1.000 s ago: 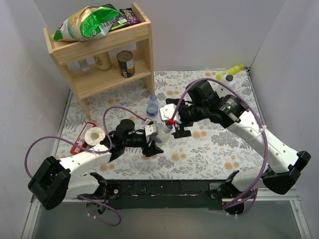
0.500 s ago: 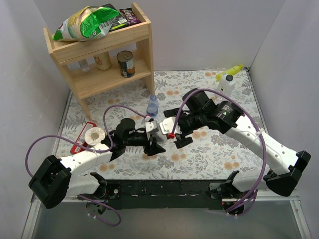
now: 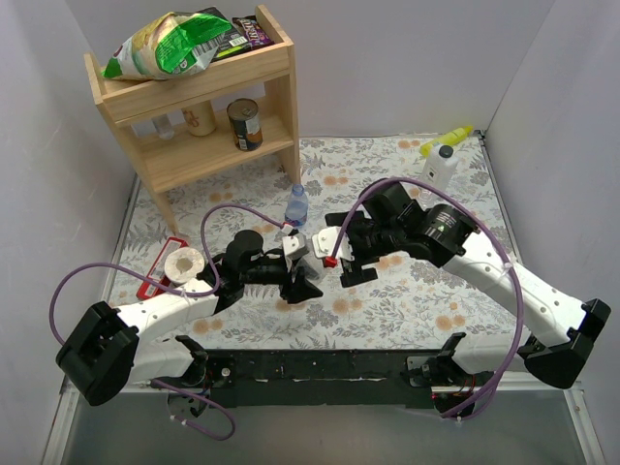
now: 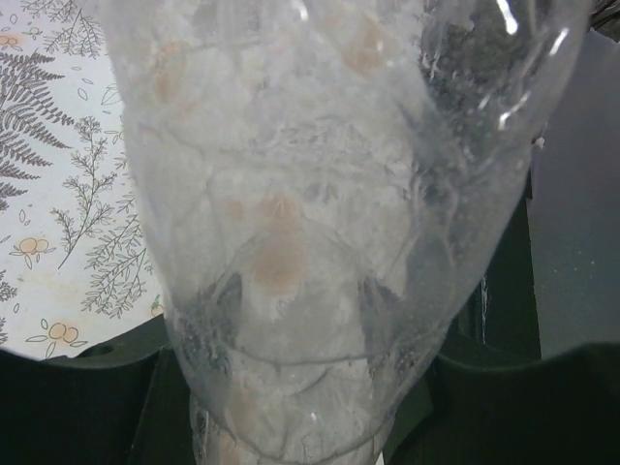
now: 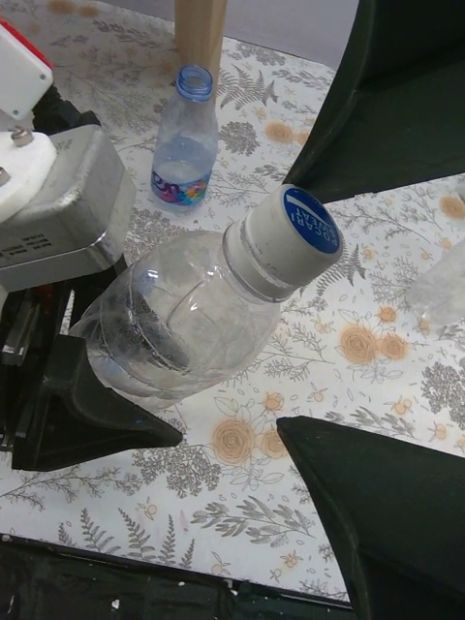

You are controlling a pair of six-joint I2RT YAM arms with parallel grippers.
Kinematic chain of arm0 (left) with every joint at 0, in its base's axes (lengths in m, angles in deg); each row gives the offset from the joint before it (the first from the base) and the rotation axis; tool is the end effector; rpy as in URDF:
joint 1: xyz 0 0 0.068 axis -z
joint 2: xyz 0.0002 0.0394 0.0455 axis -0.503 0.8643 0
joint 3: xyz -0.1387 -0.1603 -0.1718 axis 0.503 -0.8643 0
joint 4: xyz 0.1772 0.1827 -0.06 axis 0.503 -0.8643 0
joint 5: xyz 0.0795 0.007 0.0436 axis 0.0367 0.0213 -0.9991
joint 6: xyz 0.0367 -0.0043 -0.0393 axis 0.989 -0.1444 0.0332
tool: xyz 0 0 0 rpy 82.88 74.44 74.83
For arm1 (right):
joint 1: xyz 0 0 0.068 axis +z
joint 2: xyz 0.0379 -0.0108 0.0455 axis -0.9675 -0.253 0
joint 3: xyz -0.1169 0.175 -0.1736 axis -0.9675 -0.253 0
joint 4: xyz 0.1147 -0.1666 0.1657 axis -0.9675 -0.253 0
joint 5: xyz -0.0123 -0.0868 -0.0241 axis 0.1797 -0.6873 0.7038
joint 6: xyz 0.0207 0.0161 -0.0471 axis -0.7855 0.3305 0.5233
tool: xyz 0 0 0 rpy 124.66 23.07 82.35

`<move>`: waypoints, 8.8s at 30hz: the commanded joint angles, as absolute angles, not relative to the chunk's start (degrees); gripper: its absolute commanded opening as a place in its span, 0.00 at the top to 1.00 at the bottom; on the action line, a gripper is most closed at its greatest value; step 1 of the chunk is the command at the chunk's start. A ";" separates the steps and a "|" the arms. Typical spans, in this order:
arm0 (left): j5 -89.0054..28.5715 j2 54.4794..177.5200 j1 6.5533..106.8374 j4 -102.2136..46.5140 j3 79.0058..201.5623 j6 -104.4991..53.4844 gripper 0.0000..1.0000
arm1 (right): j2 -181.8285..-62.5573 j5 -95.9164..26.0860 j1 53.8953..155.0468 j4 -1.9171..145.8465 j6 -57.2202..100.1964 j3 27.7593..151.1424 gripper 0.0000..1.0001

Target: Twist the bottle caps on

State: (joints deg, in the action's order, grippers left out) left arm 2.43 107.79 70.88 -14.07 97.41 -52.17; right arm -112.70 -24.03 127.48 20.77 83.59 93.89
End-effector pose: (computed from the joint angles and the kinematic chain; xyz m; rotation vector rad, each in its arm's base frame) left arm 0.1679 -0.1751 0.2159 0.5859 2.1362 -1.5392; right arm 0.1435 0.2032 0.3856 -1.9479 1.2296 0.3473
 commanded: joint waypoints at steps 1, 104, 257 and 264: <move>-1.83 106.07 69.48 -9.12 97.56 -54.71 1.00 | -109.76 -27.69 127.64 9.63 77.61 91.70 0.06; -6.30 103.79 70.71 -13.52 99.76 -42.22 1.00 | -115.90 4.73 115.25 35.91 61.71 93.80 0.86; -16.86 101.24 67.81 -23.71 94.39 -48.64 0.02 | -118.37 -19.09 77.28 39.43 55.19 87.65 0.26; -16.15 101.41 67.64 -23.89 94.74 -48.38 0.02 | -118.54 -17.07 77.28 39.86 55.55 84.48 0.36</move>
State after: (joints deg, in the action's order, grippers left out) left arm -17.51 102.63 68.06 -23.52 94.05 -49.24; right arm -118.54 -18.55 77.43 39.04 55.20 85.67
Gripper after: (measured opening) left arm 0.982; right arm 0.652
